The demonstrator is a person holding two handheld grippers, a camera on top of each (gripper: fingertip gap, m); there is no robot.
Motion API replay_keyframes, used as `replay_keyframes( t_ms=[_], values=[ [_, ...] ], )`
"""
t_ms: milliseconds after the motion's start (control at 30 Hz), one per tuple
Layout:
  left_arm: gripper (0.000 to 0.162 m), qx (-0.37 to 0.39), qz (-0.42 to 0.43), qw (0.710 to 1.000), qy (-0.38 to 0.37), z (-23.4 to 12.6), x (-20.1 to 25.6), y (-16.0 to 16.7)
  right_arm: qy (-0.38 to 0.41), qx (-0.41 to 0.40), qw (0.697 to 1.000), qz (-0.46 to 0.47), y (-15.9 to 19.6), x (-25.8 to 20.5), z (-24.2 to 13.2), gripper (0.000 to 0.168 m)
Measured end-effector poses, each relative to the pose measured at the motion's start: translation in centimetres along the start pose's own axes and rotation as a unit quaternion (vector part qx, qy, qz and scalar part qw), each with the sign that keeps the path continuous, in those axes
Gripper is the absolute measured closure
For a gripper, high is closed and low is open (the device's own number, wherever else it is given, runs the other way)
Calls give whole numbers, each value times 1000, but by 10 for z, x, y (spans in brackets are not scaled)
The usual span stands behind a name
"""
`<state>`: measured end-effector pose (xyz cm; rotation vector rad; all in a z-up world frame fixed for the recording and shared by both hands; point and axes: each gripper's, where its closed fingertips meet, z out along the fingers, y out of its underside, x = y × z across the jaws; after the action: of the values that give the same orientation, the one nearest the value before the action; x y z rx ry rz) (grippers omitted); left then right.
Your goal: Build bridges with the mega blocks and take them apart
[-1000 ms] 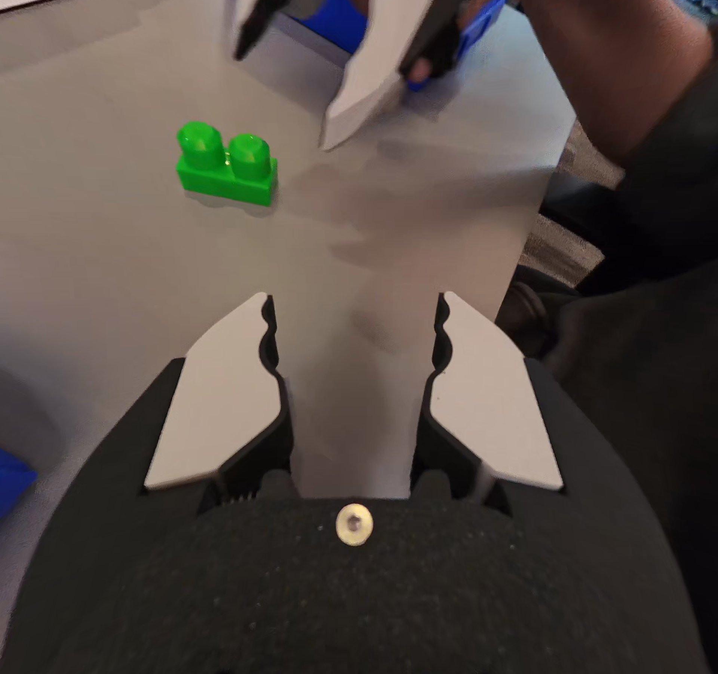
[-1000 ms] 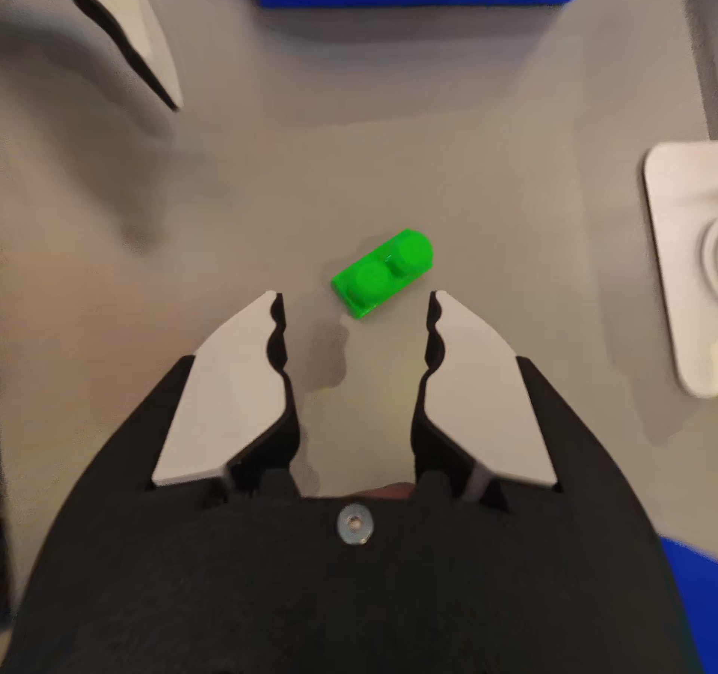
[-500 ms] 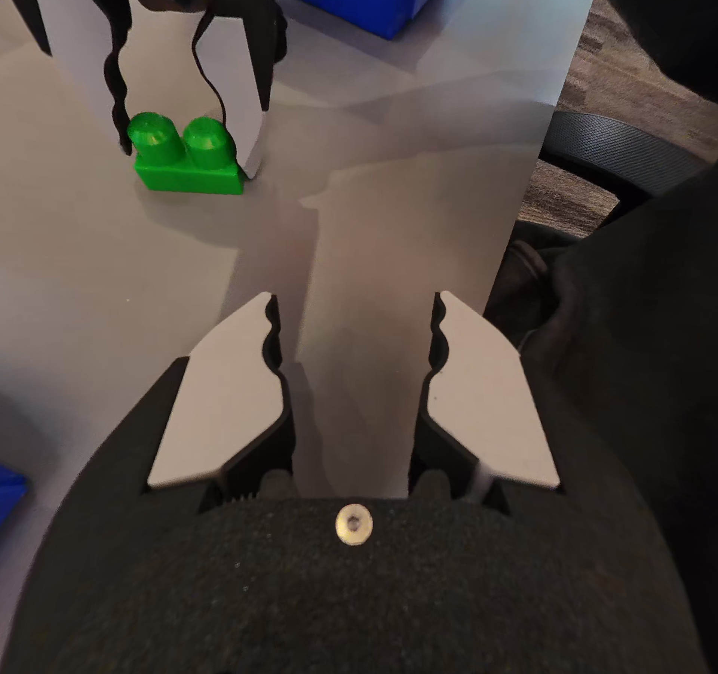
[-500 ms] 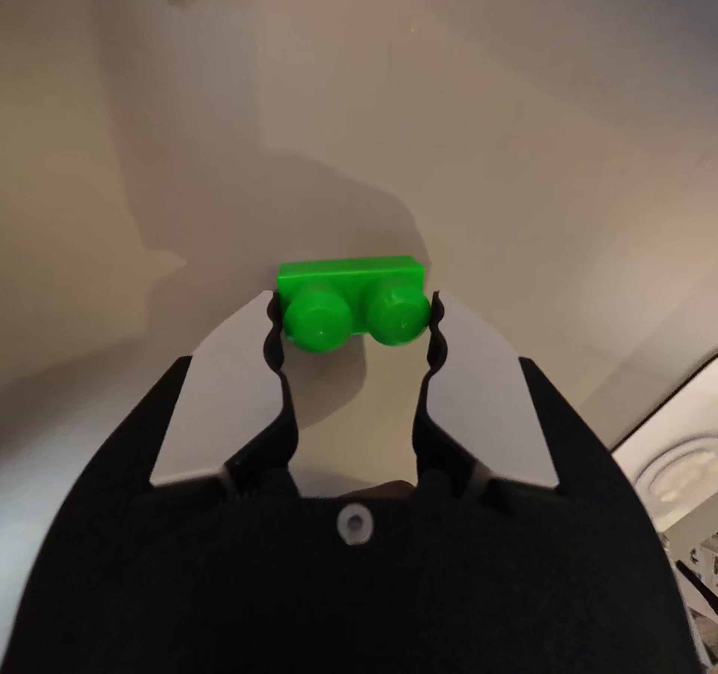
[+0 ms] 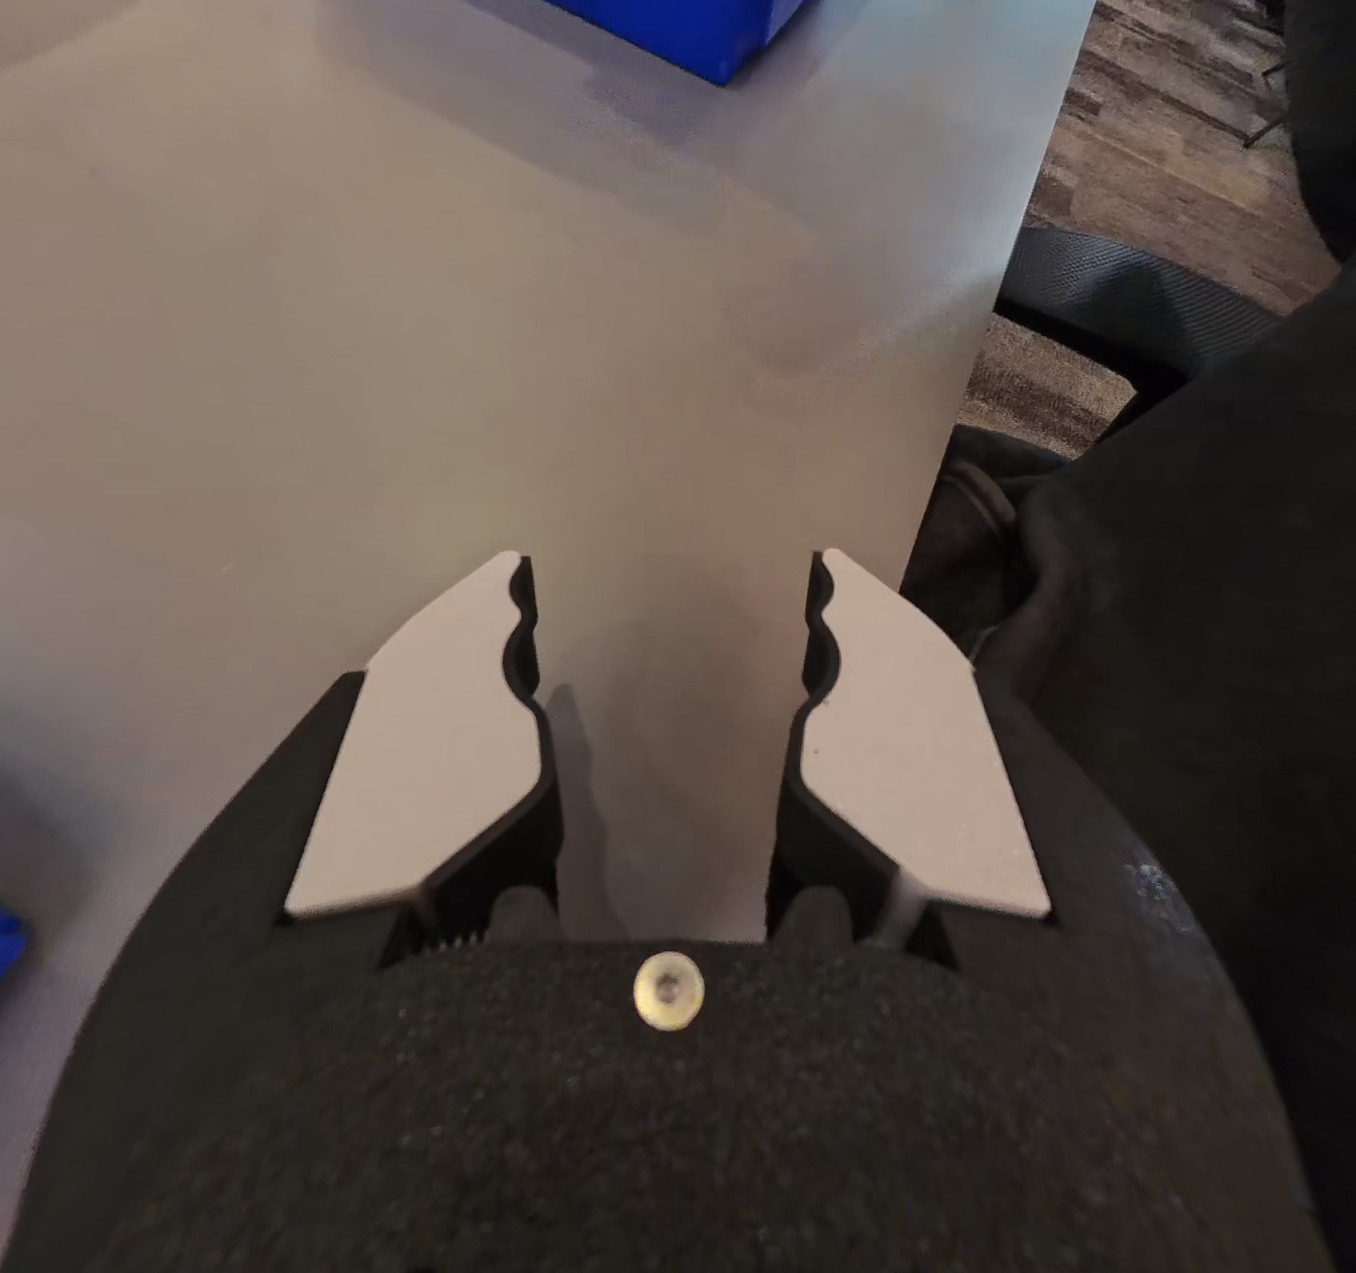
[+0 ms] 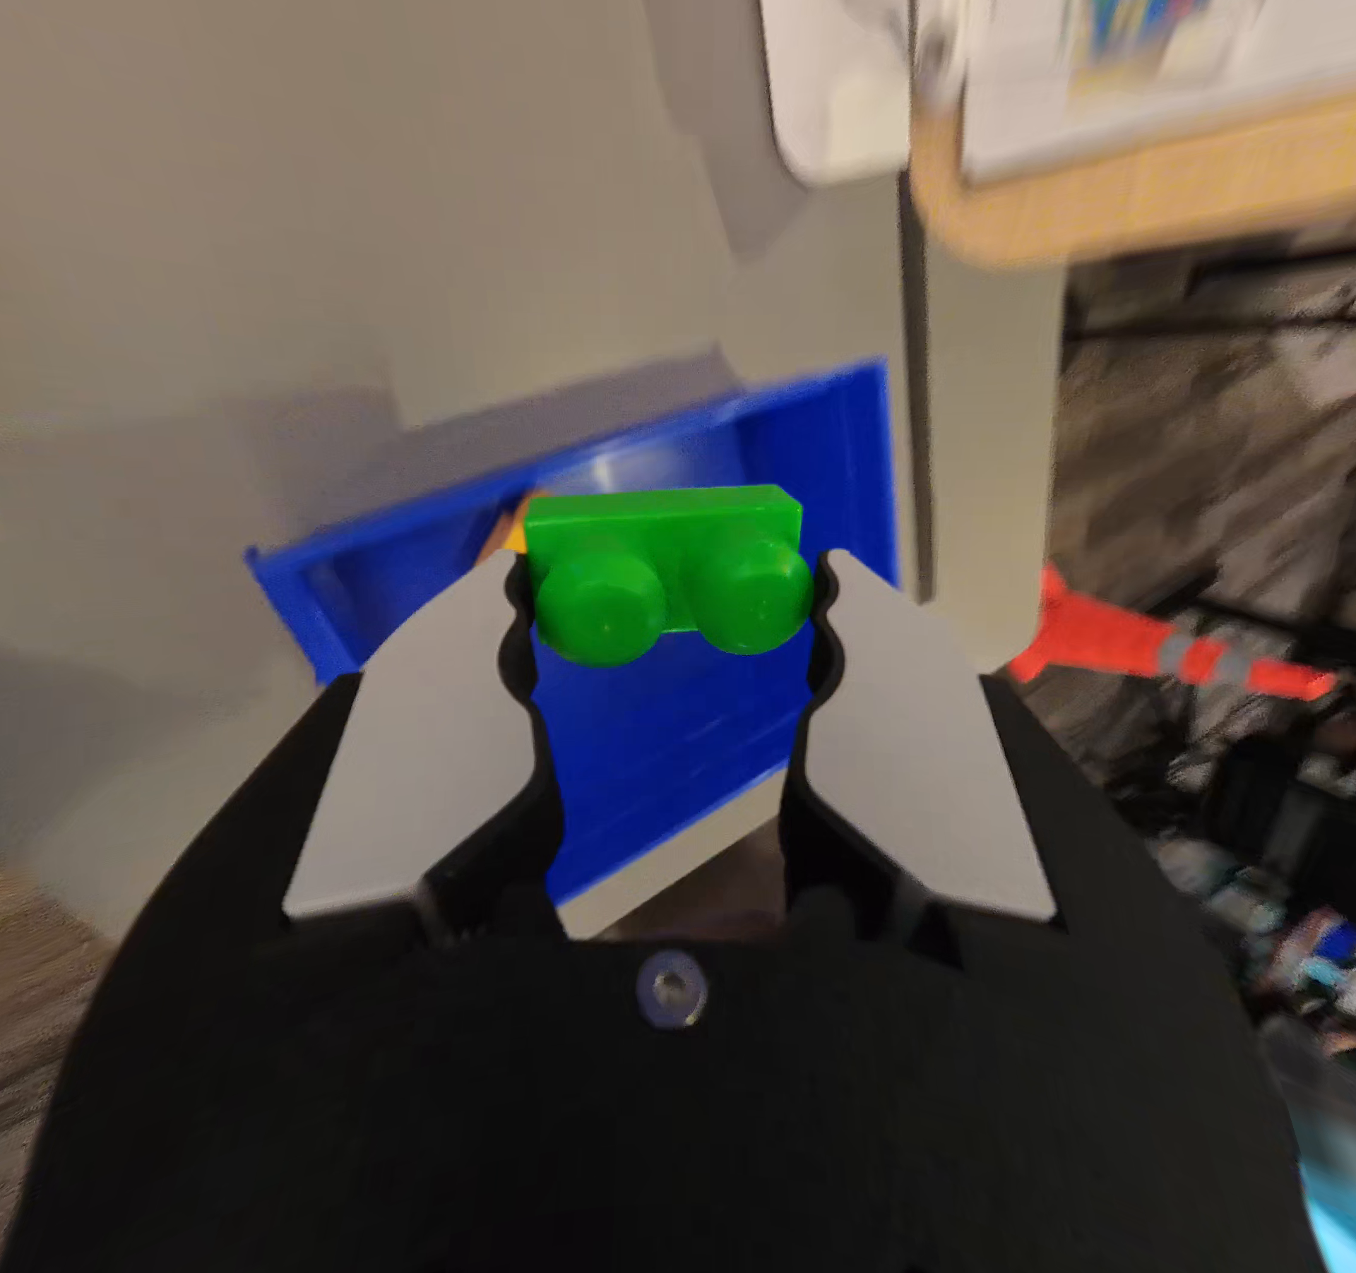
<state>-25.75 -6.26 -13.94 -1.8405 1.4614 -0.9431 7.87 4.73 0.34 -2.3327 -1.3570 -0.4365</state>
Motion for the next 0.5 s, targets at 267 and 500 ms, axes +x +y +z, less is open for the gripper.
replay_keyframes(
  t_ms=[267, 500],
  values=[
    [91, -19, 18, 1000, 13, 10, 9, 1, -115, -137, 973, 143, 151, -59, 78, 95],
    [91, -26, 19, 999, 15, 14, 11, 3, -111, -221, 959, 137, 183, -85, 120, 95]
  ],
)
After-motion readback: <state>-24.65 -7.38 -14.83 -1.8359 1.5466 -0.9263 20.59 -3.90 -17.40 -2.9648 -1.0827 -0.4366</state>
